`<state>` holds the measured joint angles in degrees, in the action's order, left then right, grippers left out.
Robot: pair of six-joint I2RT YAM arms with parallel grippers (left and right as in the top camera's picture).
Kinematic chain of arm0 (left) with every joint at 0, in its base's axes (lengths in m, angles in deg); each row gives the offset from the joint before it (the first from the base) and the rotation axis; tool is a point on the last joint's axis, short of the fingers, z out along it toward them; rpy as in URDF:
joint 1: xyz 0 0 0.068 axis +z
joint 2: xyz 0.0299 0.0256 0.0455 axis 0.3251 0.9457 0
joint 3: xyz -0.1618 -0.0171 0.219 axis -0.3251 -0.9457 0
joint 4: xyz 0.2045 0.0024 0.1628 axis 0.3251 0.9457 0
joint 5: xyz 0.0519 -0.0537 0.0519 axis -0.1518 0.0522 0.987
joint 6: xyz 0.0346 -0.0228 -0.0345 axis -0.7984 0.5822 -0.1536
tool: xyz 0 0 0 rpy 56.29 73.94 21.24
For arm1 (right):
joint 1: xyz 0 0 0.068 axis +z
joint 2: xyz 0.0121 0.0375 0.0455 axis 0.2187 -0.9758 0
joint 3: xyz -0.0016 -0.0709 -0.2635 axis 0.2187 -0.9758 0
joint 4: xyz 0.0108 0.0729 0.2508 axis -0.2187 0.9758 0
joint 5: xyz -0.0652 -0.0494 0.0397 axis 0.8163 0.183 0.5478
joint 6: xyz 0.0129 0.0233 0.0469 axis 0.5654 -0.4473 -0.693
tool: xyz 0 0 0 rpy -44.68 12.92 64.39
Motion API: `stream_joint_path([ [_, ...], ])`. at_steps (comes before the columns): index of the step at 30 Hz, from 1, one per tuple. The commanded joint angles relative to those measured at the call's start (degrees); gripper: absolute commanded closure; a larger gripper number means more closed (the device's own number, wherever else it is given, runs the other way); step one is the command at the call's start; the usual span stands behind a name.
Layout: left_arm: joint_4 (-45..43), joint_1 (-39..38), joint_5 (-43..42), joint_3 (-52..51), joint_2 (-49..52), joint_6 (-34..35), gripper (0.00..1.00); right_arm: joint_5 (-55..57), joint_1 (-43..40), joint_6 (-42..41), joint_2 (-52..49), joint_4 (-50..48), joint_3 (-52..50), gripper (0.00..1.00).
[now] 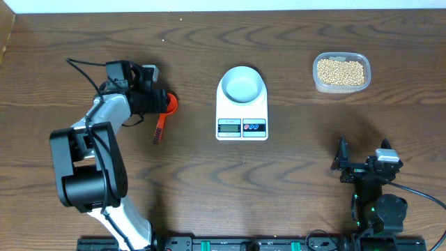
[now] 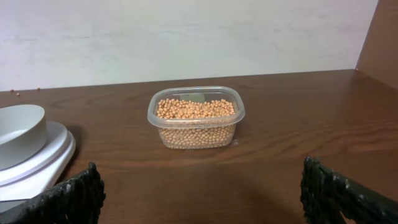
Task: Scoop item into bowl and weigh 50g on scale
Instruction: 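Reach the left gripper down and grasp the red scoop handle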
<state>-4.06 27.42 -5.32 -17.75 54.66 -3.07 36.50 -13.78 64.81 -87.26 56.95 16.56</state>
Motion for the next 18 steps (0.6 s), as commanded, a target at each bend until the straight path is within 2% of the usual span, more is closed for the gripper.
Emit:
stream_joint_path([
  [1,-0.4,0.1,2.0,-0.7,0.9,-0.7,0.4,0.6,0.5,0.2,0.6,0.1,-0.2,0.01],
  [5,-0.4,0.1,2.0,-0.7,0.9,-0.7,0.49,0.6,0.5,0.2,0.6,0.1,-0.2,0.01],
  [10,-0.8,0.1,2.0,-0.8,1.2,-0.7,0.5,0.6,0.5,0.2,0.6,0.1,-0.2,0.01],
  [13,-0.9,0.1,2.0,-0.8,1.6,-0.8,0.6,0.6,0.5,0.2,0.6,0.1,-0.2,0.01],
  [18,-1.3,0.1,2.0,-0.8,3.0,-0.7,0.67,0.6,0.5,0.2,0.6,0.1,-0.2,0.01],
])
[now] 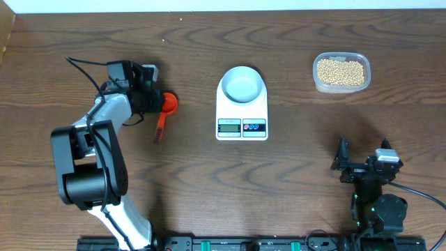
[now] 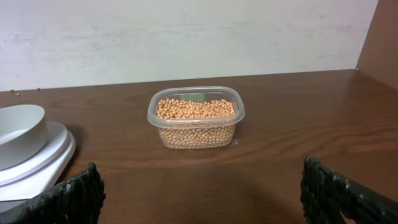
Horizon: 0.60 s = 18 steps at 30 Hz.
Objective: Scoop item into bowl and weigh 50g on scale
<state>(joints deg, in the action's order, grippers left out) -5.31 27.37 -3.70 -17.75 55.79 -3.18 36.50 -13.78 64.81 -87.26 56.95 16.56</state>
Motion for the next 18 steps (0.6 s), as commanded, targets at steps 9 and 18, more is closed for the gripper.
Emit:
stream_joint_path([
  [9,-1.5,0.2,0.3,-0.7,1.1,3.9,0.93,0.6,0.5,0.2,0.6,0.1,-0.2,0.01],
  [18,-4.3,0.2,0.1,-0.6,-9.7,27.9,0.93,0.6,0.5,0.2,0.6,0.1,-0.2,0.01],
])
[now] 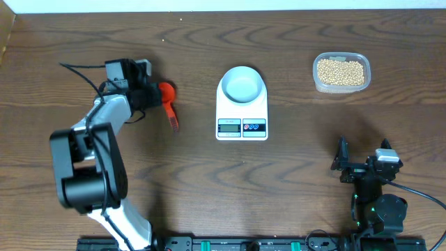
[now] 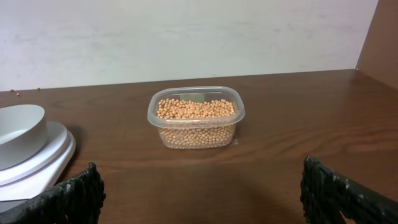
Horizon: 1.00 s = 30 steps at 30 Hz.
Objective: Scoop item into bowl and weigh 50g on scale
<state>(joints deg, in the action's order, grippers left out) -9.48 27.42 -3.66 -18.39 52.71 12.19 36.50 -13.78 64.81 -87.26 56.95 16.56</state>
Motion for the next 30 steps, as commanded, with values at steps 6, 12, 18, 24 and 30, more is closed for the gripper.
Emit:
stream_joint_path([
  [6,1.9,0.1,0.1,0.0,-16.1,30.5,0.93,0.6,0.5,0.2,0.6,0.1,-0.2,0.01],
  [12,5.4,0.1,0.1,0.0,-20.2,47.2,0.93,0.6,0.5,0.2,0.6,0.1,-0.2,0.01],
  [18,10.2,0.1,0.1,0.0,-20.3,53.8,0.93,0.4,0.5,0.0,0.6,0.0,-0.2,0.01],
  [24,11.1,0.1,-0.3,0.0,-20.3,55.5,0.93,2.8,0.4,0.2,0.6,-3.7,-0.2,0.01],
  [30,10.3,0.1,-0.3,0.0,-20.3,55.5,0.93,-5.0,0.4,0.5,0.5,-10.5,-0.2,0.01],
])
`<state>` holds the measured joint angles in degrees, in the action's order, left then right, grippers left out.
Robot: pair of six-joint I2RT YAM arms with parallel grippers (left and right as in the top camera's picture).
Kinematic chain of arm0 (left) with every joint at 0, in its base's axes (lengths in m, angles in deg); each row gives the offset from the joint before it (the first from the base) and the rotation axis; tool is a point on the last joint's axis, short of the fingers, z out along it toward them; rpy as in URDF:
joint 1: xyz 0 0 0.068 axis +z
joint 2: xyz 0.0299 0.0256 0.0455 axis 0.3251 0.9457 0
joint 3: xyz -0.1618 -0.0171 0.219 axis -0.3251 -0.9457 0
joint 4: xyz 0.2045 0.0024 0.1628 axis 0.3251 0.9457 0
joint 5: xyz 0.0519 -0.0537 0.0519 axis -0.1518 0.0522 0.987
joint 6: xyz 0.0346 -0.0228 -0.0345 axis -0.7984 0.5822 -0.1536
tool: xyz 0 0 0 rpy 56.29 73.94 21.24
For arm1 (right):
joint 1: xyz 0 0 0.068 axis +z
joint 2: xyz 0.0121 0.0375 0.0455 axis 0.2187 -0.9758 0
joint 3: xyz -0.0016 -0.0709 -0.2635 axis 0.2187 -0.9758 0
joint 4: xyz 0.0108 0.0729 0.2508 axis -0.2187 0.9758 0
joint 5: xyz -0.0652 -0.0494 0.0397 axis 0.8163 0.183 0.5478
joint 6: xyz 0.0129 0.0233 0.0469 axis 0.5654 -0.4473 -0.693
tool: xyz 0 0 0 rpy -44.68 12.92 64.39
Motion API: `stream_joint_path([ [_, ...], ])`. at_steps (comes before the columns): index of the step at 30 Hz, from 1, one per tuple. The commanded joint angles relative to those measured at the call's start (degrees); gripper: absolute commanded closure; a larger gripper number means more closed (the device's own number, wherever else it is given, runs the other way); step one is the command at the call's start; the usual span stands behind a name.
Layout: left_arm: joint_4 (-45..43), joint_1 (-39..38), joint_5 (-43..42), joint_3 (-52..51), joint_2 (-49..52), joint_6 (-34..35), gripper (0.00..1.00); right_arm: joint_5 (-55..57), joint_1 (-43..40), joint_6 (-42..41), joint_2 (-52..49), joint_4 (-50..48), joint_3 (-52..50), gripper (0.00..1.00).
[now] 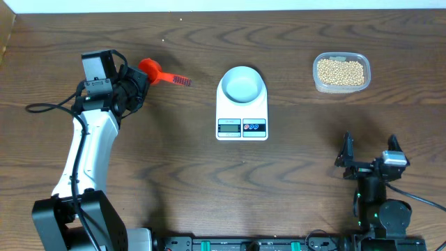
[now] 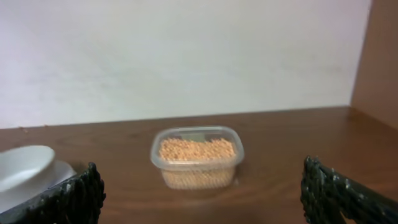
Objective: Scoop item into bowl and weigh 50g on scale
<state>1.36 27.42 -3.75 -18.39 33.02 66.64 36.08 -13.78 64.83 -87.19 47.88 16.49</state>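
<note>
My left gripper (image 1: 137, 78) is shut on the orange scoop (image 1: 149, 68) at the back left of the table, the scoop's dark-tipped handle pointing right toward the scale. The white bowl (image 1: 242, 84) sits on the white scale (image 1: 242, 126) in the middle. A clear tub of beans (image 1: 341, 72) stands at the back right and is blurred in the right wrist view (image 2: 196, 155). My right gripper (image 1: 369, 158) is open near the front right, with nothing between its fingers (image 2: 74, 198).
A pale wall (image 2: 186, 56) runs behind the table and a brown side panel (image 2: 382, 56) rises at the right. The left arm's cable (image 1: 49, 106) trails over the table at the left. The bowl's rim (image 2: 22, 163) shows at the right wrist view's left edge.
The left arm has swung back and left with the scoop, whose handle now points right. The right gripper has shifted a little, and its view now looks higher and is blurred.
At first the left gripper was at the scoop's cup, its handle pointing toward the table's front. It stood much the same at the second moment. Then the scoop was farther back with its handle turned. Now it is held at the back left.
</note>
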Motion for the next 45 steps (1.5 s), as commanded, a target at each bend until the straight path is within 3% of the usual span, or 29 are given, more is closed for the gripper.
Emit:
stream_joint_path([
  [1,-0.8,0.1,-0.2,0.0,-0.7,1.0,0.93,-6.0,0.4,0.5,0.4,-2.1,-0.1,0.01],
  [11,-4.8,0.1,0.3,0.0,-0.7,0.8,0.93,-13.2,0.4,0.4,-7.7,-5.4,5.9,0.01],
  [21,-6.0,-0.8,0.8,0.0,-0.7,0.7,0.93,-23.5,0.4,0.5,-29.1,-5.4,21.2,0.01],
  [30,-9.4,-3.8,2.8,0.0,-0.7,0.6,0.93,-40.6,0.4,0.4,-49.5,-4.8,36.7,0.01],
  [45,-17.7,-12.2,11.1,0.0,-0.7,2.8,0.93,-53.4,2.5,-8.5,-73.9,2.8,61.7,0.01],
])
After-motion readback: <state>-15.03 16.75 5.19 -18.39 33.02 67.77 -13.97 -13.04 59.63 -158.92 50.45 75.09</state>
